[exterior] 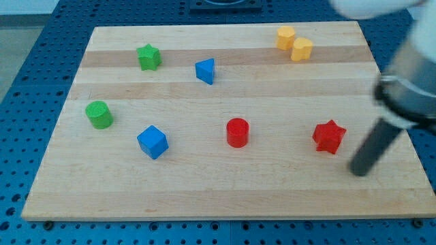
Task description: Move the red star to the bottom side of the heart
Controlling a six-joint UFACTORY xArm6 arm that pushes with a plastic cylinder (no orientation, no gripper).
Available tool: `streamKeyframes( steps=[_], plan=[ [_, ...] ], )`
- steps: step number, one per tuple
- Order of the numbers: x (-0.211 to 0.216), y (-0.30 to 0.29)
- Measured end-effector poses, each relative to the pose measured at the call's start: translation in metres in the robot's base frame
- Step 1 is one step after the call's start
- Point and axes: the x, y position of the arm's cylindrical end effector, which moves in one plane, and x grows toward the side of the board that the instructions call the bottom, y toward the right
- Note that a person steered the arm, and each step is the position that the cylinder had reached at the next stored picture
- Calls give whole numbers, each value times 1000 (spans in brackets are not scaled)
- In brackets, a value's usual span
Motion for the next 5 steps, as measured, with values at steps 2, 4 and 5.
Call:
streamKeyframes(
  steps=[2,4,5],
  plan=[
    [-42,-17],
    [-80,-38],
    [-147,-24]
  ],
)
